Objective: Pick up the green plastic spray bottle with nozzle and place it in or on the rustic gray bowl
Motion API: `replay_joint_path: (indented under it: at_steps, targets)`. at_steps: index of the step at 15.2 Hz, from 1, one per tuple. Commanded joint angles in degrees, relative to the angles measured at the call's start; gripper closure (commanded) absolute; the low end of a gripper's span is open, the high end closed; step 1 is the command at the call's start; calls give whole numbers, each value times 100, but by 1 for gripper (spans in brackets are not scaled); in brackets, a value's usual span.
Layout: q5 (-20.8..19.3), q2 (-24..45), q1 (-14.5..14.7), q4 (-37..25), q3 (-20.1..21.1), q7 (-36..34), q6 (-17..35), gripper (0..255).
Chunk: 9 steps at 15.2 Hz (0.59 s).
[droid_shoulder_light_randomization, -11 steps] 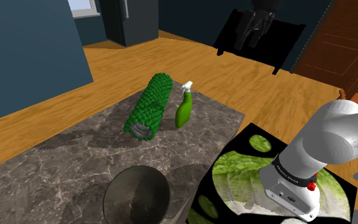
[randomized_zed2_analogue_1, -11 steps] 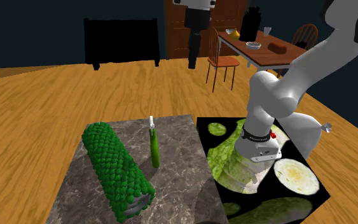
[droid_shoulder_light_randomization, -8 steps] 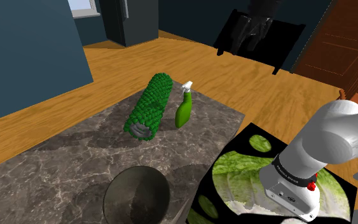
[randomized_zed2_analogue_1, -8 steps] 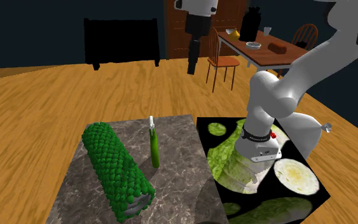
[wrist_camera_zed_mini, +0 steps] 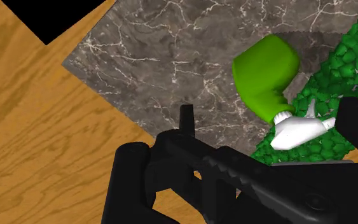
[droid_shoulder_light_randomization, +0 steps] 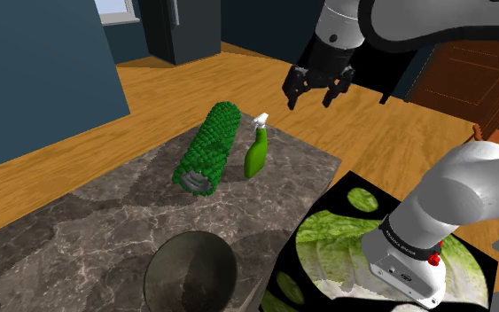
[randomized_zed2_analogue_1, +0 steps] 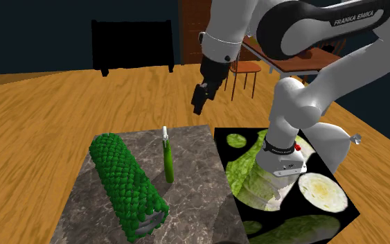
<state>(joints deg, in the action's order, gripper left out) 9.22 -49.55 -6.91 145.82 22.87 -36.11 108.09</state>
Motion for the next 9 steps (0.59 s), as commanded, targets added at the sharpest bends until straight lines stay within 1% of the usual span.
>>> replay_joint_path:
  at_steps: [1,3,5,7,9]
  targets:
    - [63,194,-228,68,604,-877,366,0]
    - [70,438,-529,57,1207,-1694,667,0]
    - [12,744,-917,-32,1840,-2535,935,0]
    - [-117,1091,-1418,-192,2520,-3397,1159,0]
    - [-328,1463,-2048,-418,3263,-4285,1329,0]
